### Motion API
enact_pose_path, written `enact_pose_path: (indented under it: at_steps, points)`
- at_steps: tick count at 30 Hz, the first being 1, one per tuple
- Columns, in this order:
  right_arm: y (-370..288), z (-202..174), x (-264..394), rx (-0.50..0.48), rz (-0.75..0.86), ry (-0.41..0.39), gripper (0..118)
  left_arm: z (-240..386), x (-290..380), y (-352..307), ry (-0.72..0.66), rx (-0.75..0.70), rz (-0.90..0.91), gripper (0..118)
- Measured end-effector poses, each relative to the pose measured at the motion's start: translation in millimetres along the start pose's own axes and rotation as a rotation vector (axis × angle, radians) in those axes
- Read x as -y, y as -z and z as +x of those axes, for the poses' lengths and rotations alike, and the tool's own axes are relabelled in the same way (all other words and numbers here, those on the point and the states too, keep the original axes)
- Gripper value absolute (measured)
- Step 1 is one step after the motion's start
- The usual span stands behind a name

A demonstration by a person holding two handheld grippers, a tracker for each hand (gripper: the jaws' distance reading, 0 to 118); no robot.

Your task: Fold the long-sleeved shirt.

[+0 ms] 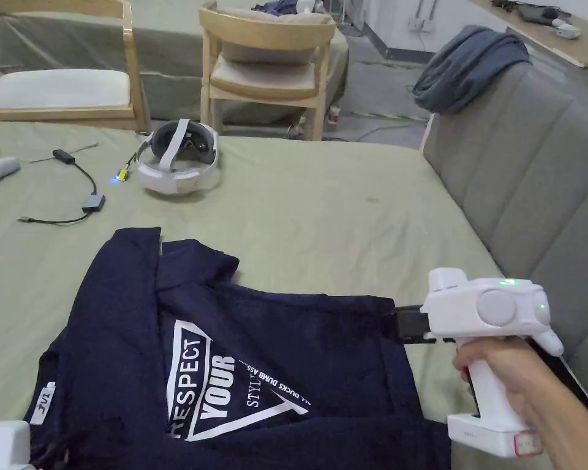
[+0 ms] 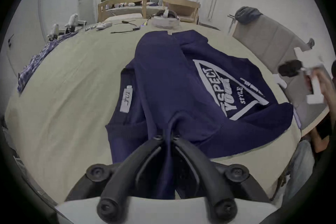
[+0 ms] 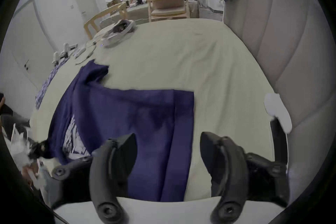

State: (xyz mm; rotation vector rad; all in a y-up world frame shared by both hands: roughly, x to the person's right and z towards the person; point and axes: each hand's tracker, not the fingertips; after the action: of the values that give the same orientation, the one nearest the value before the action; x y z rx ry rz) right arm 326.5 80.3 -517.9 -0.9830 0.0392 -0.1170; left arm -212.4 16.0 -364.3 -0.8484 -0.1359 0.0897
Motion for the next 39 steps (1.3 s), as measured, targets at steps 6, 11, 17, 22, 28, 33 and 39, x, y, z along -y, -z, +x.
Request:
enact_pose_path:
  at_steps: [6,11,17,22,28,33,39]
  points:
    - [90,13,-56,0.037,-0.147,0.007,67,-13,11,-12,-0.010,0.023,-0.022,6]
    - [143,-10,-55,0.053,-0.252,-0.057,46,4,11,-5,-0.002,-0.010,-0.043,7]
    - [126,-34,-57,0.102,-0.197,-0.096,9,6,-2,-13,-0.037,-0.014,-0.025,6]
    - [59,-26,-75,0.043,-0.062,-0.085,7,-8,-32,-34,-0.024,0.029,0.101,6]
    - [-57,-16,-122,-0.024,0.151,-0.108,7,-33,-108,-53,-0.014,0.036,0.298,6]
    - [-143,-18,-179,0.026,0.337,-0.117,7,-30,-220,-96,-0.053,0.012,0.500,6]
    - [-245,-25,-262,0.096,0.525,-0.122,7,-30,-377,-147,-0.001,-0.033,0.679,6]
